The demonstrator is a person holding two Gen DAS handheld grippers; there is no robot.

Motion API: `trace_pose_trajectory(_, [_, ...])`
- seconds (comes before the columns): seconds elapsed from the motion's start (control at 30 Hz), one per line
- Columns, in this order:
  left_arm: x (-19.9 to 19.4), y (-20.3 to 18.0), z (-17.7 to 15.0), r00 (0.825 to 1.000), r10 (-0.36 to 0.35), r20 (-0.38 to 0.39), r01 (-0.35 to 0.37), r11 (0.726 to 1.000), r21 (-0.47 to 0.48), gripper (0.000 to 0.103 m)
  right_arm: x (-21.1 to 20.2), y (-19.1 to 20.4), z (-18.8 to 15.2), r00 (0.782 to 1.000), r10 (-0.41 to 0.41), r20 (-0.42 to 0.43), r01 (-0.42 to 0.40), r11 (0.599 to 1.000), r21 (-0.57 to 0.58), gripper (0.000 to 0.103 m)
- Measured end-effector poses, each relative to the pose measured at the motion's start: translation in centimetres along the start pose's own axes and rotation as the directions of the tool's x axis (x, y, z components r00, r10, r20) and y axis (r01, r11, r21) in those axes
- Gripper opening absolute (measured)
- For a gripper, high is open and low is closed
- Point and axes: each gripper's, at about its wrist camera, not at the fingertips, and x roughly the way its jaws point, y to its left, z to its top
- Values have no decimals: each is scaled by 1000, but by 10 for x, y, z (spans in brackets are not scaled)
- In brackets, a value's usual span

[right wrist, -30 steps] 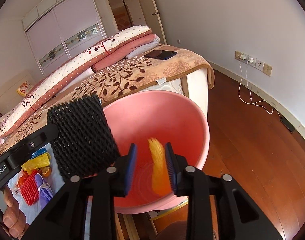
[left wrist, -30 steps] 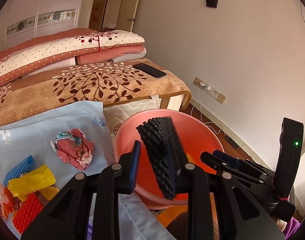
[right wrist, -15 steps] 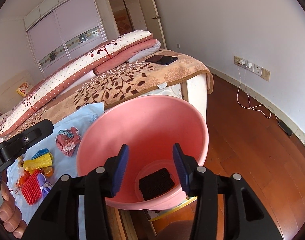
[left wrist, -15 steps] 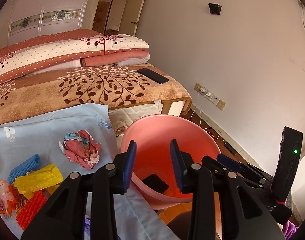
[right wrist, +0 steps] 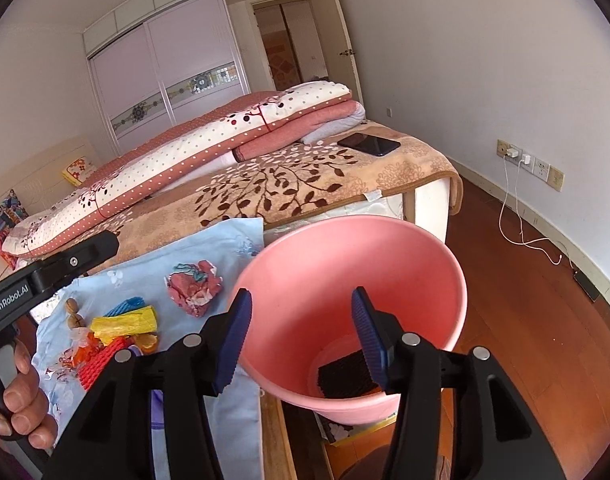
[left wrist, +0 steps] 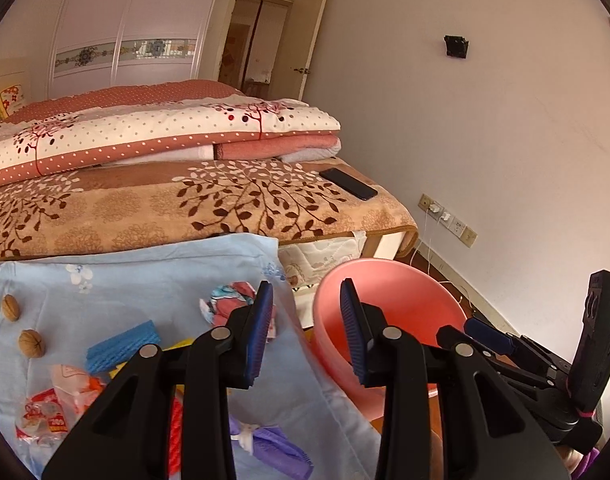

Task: Collect trash
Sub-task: 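Withdraw both tools from the bucket back over the bedsheet, then grasp the clear plastic snack bag with the left tool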

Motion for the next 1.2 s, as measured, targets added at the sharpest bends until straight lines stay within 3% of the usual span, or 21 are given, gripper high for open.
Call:
trace_pose_trajectory(0.37, [-64, 77, -2, 981, 184, 66, -182, 983, -34, 35, 1, 57, -10, 994, 106, -26, -108, 989, -99, 53])
trace_pose_trajectory(0.73, [-109, 147, -38, 941, 339, 15, -336, 937, -93, 35, 9, 94, -28, 983, 162, -85, -174, 970, -168, 53])
trace_pose_trajectory(0.93, [-123, 168, -59, 928, 371, -30, -372, 920, -126, 35, 12, 104, -34, 979, 172, -109, -190, 964, -187, 53])
trace_pose_trajectory(1.2, [-122, 182, -85, 928, 357, -109, -371, 915, -158, 35, 16, 114, -43, 975, 177, -137, -203, 958, -202, 53])
